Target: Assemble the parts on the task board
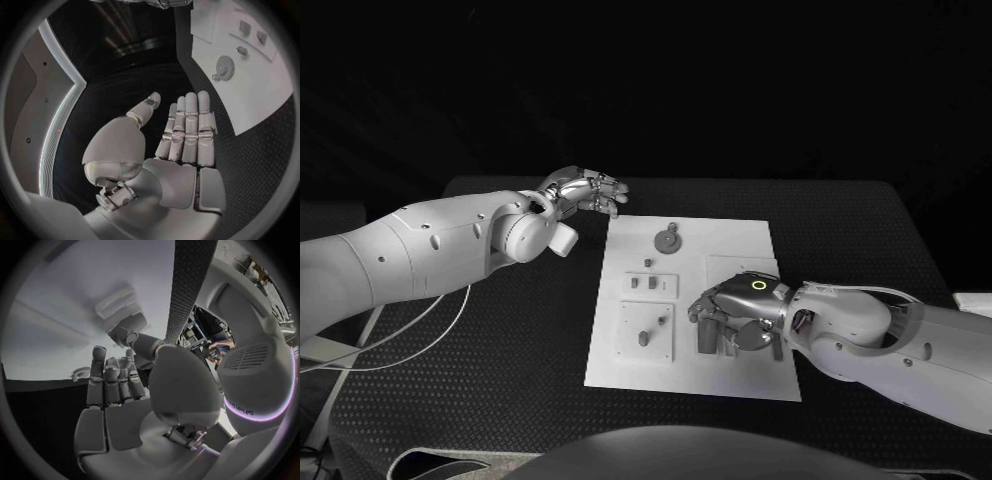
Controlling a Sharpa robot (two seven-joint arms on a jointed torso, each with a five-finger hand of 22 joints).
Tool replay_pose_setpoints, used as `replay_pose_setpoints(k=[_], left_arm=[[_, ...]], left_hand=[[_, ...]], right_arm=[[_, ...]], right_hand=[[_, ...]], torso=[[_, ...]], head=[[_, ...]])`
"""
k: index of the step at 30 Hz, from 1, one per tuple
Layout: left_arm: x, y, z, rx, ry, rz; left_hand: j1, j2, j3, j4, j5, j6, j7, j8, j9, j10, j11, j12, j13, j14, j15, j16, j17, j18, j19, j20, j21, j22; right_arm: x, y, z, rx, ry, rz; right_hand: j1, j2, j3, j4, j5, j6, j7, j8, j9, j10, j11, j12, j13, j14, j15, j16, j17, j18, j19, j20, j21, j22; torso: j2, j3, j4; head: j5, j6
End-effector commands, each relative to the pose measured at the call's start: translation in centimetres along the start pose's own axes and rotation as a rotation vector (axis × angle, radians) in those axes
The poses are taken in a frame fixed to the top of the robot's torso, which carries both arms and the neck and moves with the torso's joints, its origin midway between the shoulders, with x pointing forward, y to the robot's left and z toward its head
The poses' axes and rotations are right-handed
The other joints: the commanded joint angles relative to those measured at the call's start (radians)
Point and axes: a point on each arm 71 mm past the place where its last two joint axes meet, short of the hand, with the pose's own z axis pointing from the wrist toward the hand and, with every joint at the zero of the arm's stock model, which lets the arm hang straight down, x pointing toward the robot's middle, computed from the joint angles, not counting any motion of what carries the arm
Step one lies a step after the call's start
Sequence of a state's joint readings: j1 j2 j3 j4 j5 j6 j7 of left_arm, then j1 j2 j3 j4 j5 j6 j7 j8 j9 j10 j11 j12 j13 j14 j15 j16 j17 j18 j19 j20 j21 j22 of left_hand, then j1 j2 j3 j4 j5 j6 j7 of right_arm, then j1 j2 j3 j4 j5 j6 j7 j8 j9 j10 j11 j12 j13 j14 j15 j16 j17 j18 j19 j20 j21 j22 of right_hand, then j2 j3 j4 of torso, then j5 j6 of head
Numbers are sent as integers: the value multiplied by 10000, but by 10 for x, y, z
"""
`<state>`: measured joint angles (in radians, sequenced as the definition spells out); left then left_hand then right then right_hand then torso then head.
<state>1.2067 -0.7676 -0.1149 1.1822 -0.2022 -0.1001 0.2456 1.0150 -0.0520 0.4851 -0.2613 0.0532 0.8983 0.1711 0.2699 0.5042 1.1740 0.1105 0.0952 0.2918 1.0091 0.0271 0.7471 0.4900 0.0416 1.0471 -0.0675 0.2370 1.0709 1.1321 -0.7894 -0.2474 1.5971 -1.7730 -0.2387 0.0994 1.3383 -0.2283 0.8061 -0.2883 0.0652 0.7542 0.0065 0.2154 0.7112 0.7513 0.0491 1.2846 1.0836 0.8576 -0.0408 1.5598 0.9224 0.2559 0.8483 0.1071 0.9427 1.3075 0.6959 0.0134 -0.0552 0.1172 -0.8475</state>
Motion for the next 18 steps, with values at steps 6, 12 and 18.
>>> replay_pose_setpoints(k=[6,12,18], left_arm=[[1,-1,0,48,164,-92],[2,-1,0,53,203,-101],[1,0,0,27,180,-97]], left_hand=[[-78,22,9,55,31,-94,1,59,-20,23,29,-33,-17,69,25,-41,20,94,59,-19,-36,14],[-82,26,10,60,31,-99,3,58,-22,19,30,-34,-18,67,27,-46,25,94,57,-18,-39,15],[-86,29,11,65,31,-101,4,58,-24,18,31,-35,-19,66,27,-49,29,94,55,-17,-40,16]], right_arm=[[10,-1,2,82,324,-646],[17,1,3,61,448,-675],[20,2,4,-12,348,-702]], right_hand=[[-82,-131,27,4,29,-113,-115,25,-30,-223,66,213,-120,-246,57,158,-85,59,-167,32,69,183],[-89,-107,32,5,28,-90,-117,54,-31,-278,92,362,-178,-309,90,258,-129,59,-193,45,118,185],[-75,-88,30,-2,27,3,-82,114,-21,-326,110,500,-240,-348,113,365,-172,59,-205,45,177,188]], torso=[[5,3,23],[2,-22,31],[-2,-7,11]], head=[[8,-2],[0,-38],[18,-54]])
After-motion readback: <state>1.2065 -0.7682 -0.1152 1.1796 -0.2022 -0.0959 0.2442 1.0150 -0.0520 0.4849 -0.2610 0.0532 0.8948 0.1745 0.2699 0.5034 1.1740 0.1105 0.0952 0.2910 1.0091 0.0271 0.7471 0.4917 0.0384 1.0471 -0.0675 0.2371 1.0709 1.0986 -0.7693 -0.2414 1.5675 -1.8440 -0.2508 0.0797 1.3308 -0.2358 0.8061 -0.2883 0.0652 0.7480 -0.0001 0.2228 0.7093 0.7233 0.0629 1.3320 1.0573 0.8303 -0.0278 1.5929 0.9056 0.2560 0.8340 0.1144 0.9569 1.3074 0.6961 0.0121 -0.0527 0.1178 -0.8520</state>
